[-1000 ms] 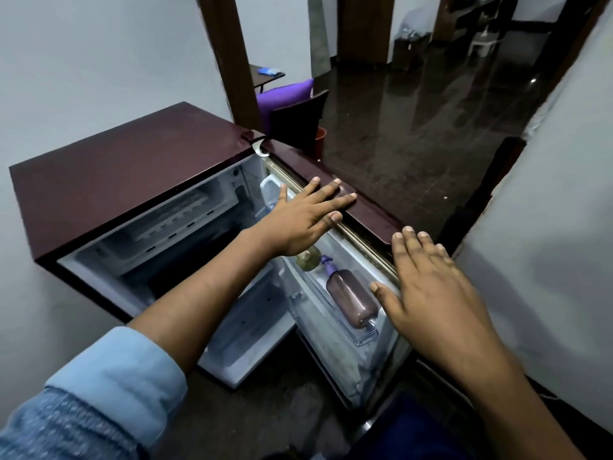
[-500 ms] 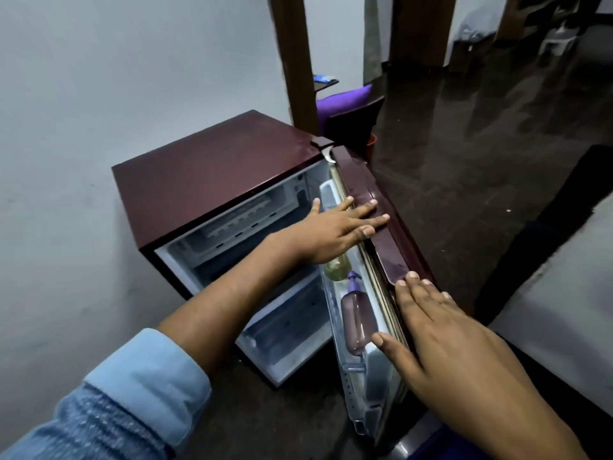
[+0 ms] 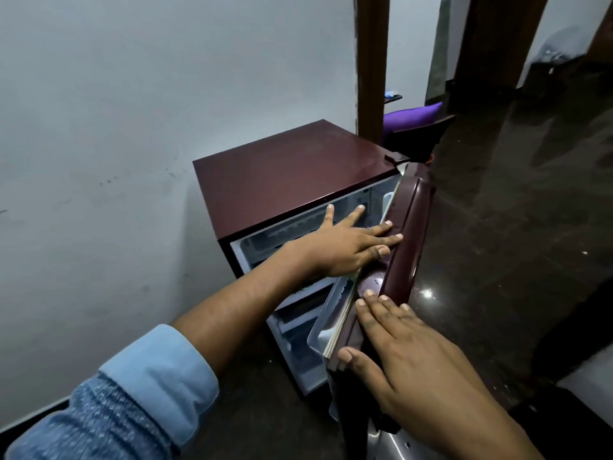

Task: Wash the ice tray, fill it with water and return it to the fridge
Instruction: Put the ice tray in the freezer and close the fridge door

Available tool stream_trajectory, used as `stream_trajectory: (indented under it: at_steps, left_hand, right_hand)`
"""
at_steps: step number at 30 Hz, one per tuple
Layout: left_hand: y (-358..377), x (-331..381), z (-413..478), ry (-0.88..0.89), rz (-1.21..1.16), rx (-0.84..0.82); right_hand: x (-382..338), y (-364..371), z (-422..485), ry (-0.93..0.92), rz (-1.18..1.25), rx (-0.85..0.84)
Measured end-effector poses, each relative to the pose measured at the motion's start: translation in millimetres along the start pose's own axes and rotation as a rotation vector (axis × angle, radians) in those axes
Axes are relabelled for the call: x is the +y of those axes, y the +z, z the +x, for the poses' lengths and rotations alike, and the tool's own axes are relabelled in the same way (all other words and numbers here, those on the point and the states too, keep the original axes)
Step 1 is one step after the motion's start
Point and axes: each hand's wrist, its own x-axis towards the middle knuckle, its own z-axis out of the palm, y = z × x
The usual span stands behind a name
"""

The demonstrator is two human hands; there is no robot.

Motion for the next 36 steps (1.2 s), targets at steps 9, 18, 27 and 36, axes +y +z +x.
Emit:
stream_trajectory:
  at_steps: [9, 18, 27, 36]
  left_hand:
    - [-18.0, -106.7, -33.5, -0.246, -0.035, 0.194]
    - [-21.0, -226.1, -41.7, -0.506, 0.065, 0.105]
    - [4.2, -255.5, -39.5, -0.554, -0.083, 0.090]
    - [7.5, -262.0, -37.5, -0.540, -0.090, 0.131]
  right_hand:
    - [-36.0, 20.4, 61.8, -0.107, -0.027, 0.124]
    - [-51.1, 55.4, 110.0, -0.127, -0.142, 0.411]
    - [-39.9, 79.1, 137.8, -0.270, 0.310, 0.646]
    - [-31.8, 157.9, 158.4, 0.360, 1.196, 0.558]
